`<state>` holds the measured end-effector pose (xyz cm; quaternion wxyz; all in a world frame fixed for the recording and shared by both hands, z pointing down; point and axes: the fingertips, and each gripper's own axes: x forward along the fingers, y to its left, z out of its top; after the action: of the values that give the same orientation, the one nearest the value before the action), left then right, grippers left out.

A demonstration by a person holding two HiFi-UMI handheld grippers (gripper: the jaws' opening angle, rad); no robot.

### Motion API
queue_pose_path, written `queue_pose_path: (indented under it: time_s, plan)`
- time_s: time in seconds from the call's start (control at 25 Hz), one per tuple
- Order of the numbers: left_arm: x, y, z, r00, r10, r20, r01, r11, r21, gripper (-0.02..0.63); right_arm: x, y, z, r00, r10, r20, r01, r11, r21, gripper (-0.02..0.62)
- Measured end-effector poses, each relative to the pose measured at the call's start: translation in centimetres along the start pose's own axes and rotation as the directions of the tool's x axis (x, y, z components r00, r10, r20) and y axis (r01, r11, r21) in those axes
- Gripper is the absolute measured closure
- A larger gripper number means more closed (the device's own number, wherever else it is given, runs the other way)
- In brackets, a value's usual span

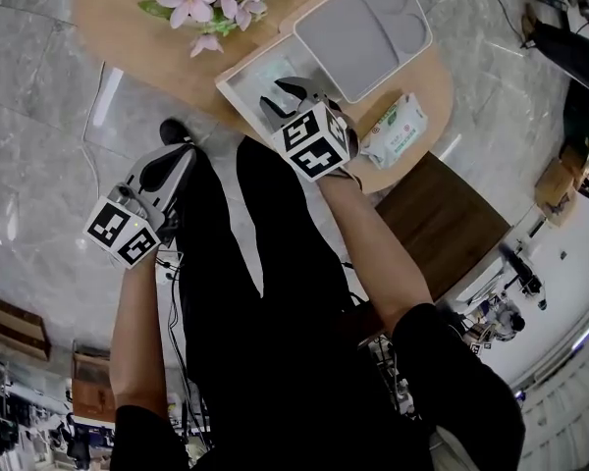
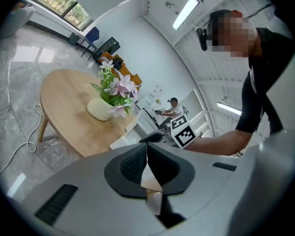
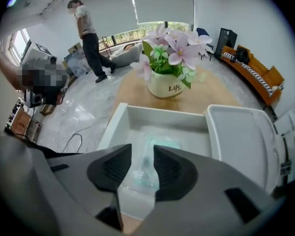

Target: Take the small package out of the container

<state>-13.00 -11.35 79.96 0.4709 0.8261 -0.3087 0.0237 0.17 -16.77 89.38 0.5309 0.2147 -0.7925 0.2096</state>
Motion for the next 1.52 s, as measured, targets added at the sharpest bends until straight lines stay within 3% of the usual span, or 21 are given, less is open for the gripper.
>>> queue_pose_path:
  time_s: [0.56,0.72,1.16,1.52]
  plan:
    - [-1.1,2.6,-1.6,1.000,-0.005,-0.007,0.005,1.000,-0.022,0.588,3.3,-0.2,-1.8,0.988,-0.055,-0.143,0.044,0.996,-0.082,0.451]
    - [-1.1,2.7,-1.8,1.000,-0.012,-0.007,0.012,1.000,-0.026,0.588,3.4,-0.6,-1.9,0.985,-0.086,-0.153,0.067,0.990,-0.126,0.491]
    - [-0.7,2.3,-1.5,1.000,-0.018,0.004,0.018,1.000,-0.024,0.588,2.4,-0.6,-1.9,0.987,-0.094,-0.134,0.076,0.988,-0.131,0.549]
    - [-0.7,-1.0,1.7,0.999,-0.027,0.040,0.026,0.999,0.031,0.588,-2.4,-0.7,-0.2,0.993,-0.103,-0.054,0.095,0.986,-0.134,0.572]
